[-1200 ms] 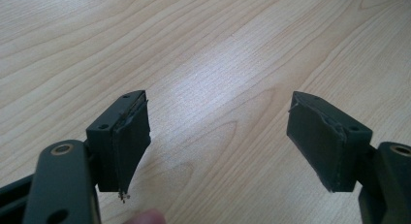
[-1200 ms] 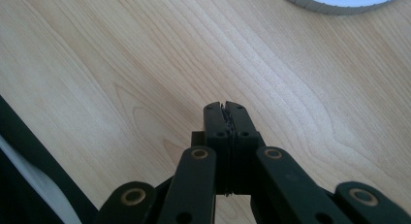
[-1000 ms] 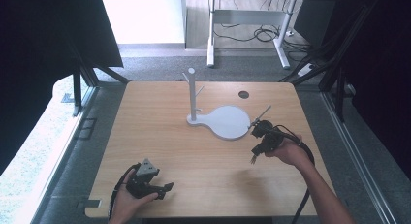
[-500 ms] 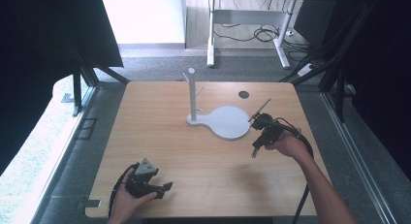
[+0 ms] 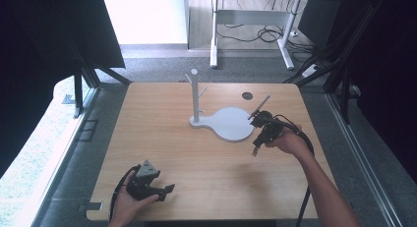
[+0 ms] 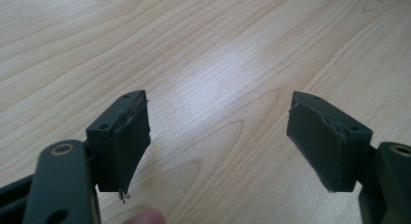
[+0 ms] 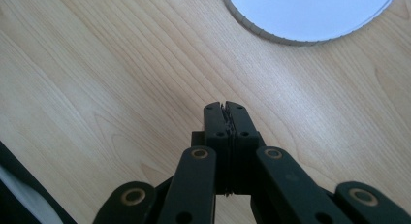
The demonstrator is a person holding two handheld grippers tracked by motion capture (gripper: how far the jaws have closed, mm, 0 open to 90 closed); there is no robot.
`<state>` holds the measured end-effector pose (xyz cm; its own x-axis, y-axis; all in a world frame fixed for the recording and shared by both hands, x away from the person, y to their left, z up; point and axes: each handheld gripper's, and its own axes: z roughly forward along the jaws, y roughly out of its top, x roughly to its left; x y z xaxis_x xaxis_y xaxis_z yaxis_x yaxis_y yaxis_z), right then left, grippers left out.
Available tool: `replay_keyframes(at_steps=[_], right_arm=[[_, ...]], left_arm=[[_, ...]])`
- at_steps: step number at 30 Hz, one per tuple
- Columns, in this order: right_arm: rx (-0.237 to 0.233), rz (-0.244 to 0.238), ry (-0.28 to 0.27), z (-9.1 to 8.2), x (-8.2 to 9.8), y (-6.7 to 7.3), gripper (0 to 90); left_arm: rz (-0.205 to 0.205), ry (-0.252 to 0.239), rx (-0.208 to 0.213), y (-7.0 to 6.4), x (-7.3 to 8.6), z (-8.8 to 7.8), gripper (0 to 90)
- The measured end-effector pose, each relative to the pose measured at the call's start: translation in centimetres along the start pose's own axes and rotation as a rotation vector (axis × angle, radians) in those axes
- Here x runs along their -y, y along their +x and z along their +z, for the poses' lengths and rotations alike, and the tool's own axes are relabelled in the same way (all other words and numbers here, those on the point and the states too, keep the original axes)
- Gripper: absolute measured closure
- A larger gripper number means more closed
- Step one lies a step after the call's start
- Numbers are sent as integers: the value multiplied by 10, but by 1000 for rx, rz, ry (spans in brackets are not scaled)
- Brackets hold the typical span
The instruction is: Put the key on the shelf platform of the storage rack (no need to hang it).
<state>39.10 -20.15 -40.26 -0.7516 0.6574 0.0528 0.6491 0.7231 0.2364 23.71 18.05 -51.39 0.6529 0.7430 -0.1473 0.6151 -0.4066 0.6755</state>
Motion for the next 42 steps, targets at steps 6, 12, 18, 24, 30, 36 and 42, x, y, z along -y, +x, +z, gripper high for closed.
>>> replay_keyframes(at_steps=[6, 12, 18, 24, 30, 36, 42], right_arm=[[-3, -3, -5, -2, -7, 1, 900], [-10, 4, 1, 0, -17, -1, 900], [-16, 8, -4, 2, -23, -4, 900], [-16, 16, -2, 5, -29, -9, 900], [-16, 23, -4, 8, -36, -13, 900], [-16, 35, -38, 4, -43, -19, 900], [-15, 47, -40, 2, -48, -23, 900]], left_arm=[[0, 0, 1, 0, 0, 0, 238], [-3, -1, 1, 0, 0, 0, 238], [-7, -3, -1, 1, 0, -1, 238], [-6, -3, 0, 2, 1, -1, 238], [-8, -6, -2, 3, 1, -2, 238], [-9, -2, -4, 3, 1, -2, 237], [-6, 0, -3, 3, 1, -2, 238]])
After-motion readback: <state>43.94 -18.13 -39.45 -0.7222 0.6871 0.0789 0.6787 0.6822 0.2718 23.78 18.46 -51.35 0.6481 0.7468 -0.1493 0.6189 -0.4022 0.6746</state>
